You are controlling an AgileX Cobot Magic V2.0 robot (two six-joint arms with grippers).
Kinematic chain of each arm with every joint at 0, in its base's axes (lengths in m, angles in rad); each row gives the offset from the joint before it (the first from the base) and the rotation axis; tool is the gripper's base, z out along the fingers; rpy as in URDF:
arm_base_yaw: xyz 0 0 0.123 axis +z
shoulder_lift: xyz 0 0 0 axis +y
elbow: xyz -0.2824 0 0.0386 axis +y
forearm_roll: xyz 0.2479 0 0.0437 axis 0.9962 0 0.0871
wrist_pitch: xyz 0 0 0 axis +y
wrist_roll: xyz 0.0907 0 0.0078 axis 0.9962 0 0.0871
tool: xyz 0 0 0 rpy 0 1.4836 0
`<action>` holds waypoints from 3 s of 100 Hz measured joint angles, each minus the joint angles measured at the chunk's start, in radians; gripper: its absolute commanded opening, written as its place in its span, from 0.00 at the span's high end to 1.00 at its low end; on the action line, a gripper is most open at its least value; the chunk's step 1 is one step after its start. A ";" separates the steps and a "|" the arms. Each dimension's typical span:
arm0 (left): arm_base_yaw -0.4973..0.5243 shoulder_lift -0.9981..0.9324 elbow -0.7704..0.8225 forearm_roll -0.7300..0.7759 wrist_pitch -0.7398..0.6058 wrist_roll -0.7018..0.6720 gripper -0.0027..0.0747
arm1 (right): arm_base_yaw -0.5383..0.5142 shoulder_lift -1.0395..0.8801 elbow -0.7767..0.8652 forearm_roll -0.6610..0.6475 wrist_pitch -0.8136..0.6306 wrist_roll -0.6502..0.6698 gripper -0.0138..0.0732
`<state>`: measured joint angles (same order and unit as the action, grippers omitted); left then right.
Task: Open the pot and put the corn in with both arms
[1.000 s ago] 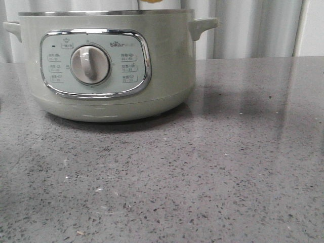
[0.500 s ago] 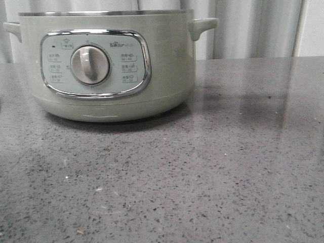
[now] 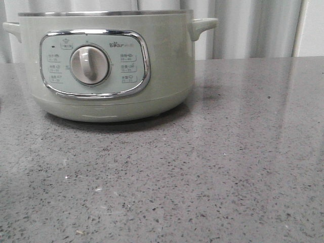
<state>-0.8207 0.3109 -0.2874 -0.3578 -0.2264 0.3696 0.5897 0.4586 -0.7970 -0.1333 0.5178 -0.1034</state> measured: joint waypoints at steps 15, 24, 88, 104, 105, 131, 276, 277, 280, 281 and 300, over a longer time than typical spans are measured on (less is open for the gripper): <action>0.000 0.000 0.026 0.000 0.002 0.002 0.99 | 0.000 -0.241 0.159 -0.003 -0.002 0.000 0.92; 0.000 -0.001 0.026 0.000 0.002 0.004 0.99 | 0.000 -0.338 0.205 -0.003 -0.008 0.000 0.92; 0.000 -0.001 0.028 0.000 0.002 0.006 0.99 | 0.000 -0.420 0.220 -0.003 -0.033 0.000 0.92; 0.000 -0.021 0.056 0.024 -0.005 0.124 0.99 | 0.000 -0.420 0.220 -0.003 -0.033 0.000 0.92; 0.002 -0.023 0.059 0.028 -0.005 0.137 0.99 | 0.000 -0.420 0.220 -0.003 -0.033 0.000 0.92; 0.167 -0.216 0.219 0.135 0.049 0.249 0.99 | 0.000 -0.420 0.220 -0.005 -0.033 0.000 0.92; 0.726 -0.315 0.288 0.386 0.565 -0.177 0.99 | 0.000 -0.420 0.220 -0.005 -0.033 0.000 0.92; 0.726 -0.315 0.288 0.386 0.565 -0.177 0.99 | 0.000 -0.420 0.220 -0.005 -0.033 0.000 0.92; 0.726 -0.315 0.288 0.386 0.565 -0.177 0.99 | 0.000 -0.420 0.220 -0.005 -0.033 0.000 0.92; 0.726 -0.315 0.288 0.386 0.565 -0.177 0.99 | 0.000 -0.420 0.220 -0.005 -0.033 0.000 0.92; 0.726 -0.315 0.288 0.386 0.565 -0.177 0.99 | -0.042 -0.420 0.257 -0.047 -0.033 0.000 0.92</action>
<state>-0.0948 -0.0042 0.0004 0.0278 0.3383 0.1925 0.5478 0.0384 -0.5403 -0.1803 0.4852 -0.1034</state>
